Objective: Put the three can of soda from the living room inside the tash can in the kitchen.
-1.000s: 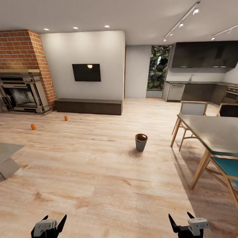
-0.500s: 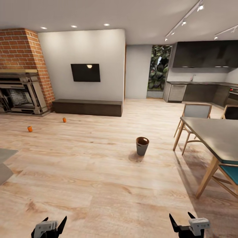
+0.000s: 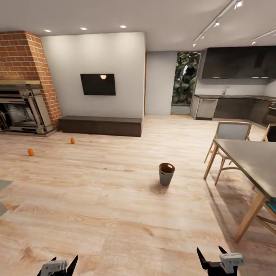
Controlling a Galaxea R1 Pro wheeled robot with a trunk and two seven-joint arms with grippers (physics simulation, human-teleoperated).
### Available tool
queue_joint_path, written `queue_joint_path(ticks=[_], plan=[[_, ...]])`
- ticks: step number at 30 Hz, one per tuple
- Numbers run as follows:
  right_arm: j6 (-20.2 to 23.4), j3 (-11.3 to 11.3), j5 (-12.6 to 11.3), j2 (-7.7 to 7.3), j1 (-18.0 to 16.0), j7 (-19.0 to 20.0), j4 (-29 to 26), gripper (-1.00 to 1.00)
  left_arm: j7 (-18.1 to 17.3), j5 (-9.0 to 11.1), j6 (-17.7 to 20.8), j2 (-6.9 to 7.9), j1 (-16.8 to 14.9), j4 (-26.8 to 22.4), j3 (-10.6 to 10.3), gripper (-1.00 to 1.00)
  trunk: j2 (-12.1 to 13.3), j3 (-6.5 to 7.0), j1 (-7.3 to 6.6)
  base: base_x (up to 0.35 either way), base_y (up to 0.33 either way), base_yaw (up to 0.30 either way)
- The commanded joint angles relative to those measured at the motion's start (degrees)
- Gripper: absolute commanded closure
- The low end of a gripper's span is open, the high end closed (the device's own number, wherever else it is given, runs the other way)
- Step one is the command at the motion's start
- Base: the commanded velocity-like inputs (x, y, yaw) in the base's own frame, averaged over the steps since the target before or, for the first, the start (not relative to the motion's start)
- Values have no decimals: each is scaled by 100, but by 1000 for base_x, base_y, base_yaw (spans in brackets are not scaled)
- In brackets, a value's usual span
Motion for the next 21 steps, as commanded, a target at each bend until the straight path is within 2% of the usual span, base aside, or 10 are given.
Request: queue_joint_path(ticks=[1,5,10,21], plan=[[0,0,0,0,0,0,3,-100,1,0,0,0,0,1,0,-100,0,0,0,281,0,0],[0,5,7,0,0,0,35,-100,3,0,-24,-1,0,13,-1,-100,0,0,0,255,0,0],[0,7,8,0,0,0,45,-100,4,0,-37,-2,0,21,-1,-100,0,3,0,101,0,-53],[8,8,0,0,-8,0,53,-100,3,0,-43,-2,0,25,-10,-100,0,32,0,12,0,-210]])
